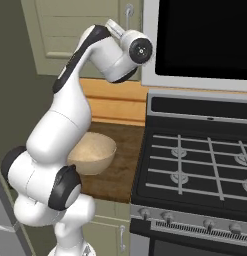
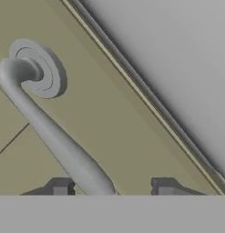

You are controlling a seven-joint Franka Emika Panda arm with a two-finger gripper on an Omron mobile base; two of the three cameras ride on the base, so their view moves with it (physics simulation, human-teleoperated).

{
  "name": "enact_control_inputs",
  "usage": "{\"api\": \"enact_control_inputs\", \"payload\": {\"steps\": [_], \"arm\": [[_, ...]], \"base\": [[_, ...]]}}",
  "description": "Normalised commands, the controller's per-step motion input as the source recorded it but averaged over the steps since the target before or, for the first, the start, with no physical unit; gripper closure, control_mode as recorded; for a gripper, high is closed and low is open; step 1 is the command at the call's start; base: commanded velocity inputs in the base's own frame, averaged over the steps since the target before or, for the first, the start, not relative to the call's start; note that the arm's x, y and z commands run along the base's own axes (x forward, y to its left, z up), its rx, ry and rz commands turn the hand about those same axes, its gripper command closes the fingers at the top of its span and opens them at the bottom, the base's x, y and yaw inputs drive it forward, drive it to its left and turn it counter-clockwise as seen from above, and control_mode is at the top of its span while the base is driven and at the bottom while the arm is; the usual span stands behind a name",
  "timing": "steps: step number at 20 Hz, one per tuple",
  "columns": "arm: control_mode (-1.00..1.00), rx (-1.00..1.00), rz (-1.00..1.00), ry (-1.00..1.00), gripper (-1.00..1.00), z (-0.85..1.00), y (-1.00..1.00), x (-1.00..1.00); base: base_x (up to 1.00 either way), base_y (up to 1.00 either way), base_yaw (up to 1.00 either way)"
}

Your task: Open the cabinet, pick up the bread from the cabinet and place it in the basket. Then move the basket to the dining counter.

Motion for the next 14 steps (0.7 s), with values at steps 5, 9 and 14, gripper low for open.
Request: {"api": "enact_control_inputs", "payload": {"steps": [5,9,14], "arm": [[-1.00,-0.05,0.05,-0.12,1.00,0.04,0.58,0.29],[-1.00,0.00,0.01,0.01,1.00,0.43,0.45,-0.30],[-1.00,0.00,0.02,0.04,1.00,0.49,0.25,-0.91]], "base": [[0.00,0.00,0.00],[0.00,0.00,0.00],[0.00,0.00,0.00]]}}
